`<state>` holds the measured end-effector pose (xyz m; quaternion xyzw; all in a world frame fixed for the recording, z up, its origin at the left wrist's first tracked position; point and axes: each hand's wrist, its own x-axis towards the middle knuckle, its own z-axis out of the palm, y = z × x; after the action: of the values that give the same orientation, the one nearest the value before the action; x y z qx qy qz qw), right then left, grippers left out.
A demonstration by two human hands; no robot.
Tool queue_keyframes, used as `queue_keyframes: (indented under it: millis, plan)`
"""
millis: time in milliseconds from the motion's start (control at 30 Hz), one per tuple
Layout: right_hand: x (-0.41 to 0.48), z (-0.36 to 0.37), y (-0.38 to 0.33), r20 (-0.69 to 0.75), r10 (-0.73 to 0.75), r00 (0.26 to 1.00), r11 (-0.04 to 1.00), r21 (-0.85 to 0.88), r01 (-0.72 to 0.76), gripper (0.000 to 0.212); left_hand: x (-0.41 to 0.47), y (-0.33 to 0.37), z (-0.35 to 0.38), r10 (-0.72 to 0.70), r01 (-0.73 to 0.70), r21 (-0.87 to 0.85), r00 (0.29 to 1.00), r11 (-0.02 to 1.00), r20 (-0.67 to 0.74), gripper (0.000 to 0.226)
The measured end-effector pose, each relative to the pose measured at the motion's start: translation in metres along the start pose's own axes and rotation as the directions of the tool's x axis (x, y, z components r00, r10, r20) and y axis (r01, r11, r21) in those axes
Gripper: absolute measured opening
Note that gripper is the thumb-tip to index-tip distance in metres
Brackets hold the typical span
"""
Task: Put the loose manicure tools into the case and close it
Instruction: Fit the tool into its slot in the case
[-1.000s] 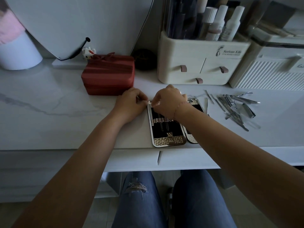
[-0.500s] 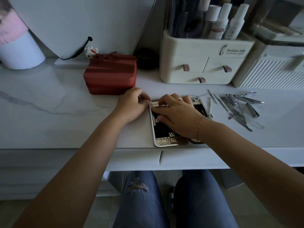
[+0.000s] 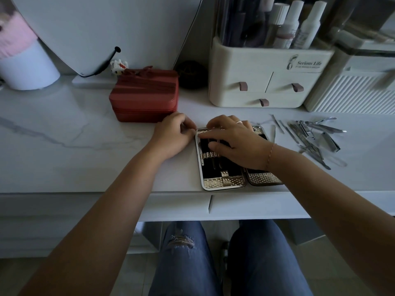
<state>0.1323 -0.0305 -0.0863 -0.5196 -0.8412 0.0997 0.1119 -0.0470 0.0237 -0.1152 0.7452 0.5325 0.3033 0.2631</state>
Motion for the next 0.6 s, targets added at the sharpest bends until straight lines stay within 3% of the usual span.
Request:
queue_keyframes:
  millis: [400, 500, 600]
  plan:
    - [-0.011, 0.005, 0.000, 0.016, -0.070, 0.997, 0.994, -0.079, 0.071, 0.031, 0.002, -0.003, 0.001, 0.025, -0.025, 0.023, 1.000, 0.999, -0.010, 0.015]
    - [-0.013, 0.005, 0.001, -0.016, -0.058, 0.998, 0.998, 0.005, 0.058, 0.029, 0.002, -0.003, 0.002, 0.026, -0.026, 0.018, 0.999, 1.000, -0.019, 0.014]
    - [-0.020, 0.003, 0.012, -0.185, 0.052, 0.981, 0.980, 0.198, -0.015, 0.028, 0.003, -0.004, 0.004, 0.033, -0.034, -0.007, 0.999, 0.999, -0.028, 0.008]
